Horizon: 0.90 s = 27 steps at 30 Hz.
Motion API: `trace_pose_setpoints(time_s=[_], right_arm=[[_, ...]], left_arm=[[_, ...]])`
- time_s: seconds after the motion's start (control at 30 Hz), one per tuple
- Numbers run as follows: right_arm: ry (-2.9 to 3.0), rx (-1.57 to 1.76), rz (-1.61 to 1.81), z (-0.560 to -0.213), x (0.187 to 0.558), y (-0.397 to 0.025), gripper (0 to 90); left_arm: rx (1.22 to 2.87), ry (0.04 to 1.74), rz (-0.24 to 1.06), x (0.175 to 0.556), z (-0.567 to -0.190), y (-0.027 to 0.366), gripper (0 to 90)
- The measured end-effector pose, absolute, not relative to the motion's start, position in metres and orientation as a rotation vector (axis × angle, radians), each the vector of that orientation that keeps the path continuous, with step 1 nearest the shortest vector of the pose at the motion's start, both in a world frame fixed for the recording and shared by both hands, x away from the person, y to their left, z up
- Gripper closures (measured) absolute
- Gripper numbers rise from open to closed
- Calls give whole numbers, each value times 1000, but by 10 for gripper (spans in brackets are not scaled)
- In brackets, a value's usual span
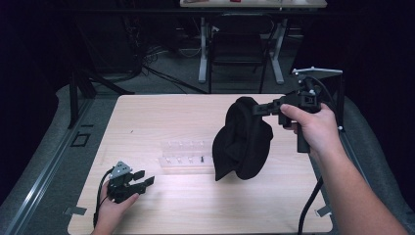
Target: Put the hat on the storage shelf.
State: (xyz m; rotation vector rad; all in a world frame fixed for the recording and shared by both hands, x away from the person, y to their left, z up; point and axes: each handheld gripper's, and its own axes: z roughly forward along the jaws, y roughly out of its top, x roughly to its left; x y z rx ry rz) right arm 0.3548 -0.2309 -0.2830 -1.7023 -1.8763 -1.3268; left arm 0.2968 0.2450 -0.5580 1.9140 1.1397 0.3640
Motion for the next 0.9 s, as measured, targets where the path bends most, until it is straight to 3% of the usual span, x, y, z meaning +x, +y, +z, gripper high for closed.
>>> trace_pose_setpoints(time_s=[0.9], right_arm=[[-1825, -1810, -1362, -292, 391, -226, 883]], left_arm=[[1911, 1130, 364, 298, -558, 245, 489]])
